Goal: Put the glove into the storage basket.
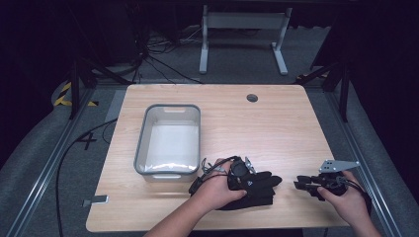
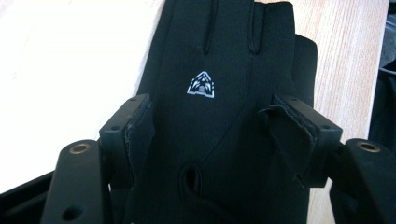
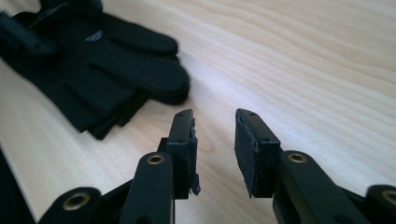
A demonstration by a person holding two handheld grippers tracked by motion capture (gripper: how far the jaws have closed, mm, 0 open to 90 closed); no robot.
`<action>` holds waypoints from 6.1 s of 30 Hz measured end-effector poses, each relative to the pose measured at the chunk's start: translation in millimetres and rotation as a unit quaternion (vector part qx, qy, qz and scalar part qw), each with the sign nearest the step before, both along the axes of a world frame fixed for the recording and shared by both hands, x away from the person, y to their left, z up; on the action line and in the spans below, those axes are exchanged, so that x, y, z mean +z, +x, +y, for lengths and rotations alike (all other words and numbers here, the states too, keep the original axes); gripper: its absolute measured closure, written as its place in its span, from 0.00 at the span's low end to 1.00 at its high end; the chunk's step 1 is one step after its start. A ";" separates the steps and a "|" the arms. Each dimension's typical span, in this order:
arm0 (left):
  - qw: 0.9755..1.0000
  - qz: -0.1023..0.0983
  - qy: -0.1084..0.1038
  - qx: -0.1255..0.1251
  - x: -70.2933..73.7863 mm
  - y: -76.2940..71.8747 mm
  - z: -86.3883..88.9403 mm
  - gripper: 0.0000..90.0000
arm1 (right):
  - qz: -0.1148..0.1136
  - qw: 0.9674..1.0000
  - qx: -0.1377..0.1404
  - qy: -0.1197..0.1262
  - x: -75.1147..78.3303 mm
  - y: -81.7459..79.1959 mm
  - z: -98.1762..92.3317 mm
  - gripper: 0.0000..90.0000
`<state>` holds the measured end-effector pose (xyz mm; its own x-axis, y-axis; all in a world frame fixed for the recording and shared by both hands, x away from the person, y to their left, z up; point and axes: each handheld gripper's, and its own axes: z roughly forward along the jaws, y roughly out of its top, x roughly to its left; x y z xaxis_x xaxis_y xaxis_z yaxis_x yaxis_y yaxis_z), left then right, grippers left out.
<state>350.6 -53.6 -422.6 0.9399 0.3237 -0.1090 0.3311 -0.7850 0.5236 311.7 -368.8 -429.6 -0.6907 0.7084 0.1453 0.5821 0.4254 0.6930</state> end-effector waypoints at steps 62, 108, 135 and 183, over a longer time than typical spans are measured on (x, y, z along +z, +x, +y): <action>0.997 0.002 0.072 0.007 -11.1 3.7 -19.0 0.65 | 0.002 0.998 0.039 0.048 -0.7 -1.2 11.3 0.68; 0.993 0.066 -0.017 0.097 91.5 22.2 18.4 0.72 | 0.012 0.999 0.017 0.048 -8.7 9.1 9.4 0.68; 0.974 0.043 -0.080 0.208 139.4 33.5 110.9 0.71 | 0.007 0.998 0.044 0.050 -5.8 25.1 28.2 0.67; 0.893 0.100 -0.007 0.438 53.1 113.0 184.7 0.71 | 0.004 0.998 0.038 0.040 -6.9 12.2 22.5 0.66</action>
<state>463.6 131.1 -369.4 0.2871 0.9230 -0.2564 0.9033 -0.1718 0.3931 323.8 -346.3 -436.6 -0.7401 0.6401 0.2060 0.5565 0.4111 0.7220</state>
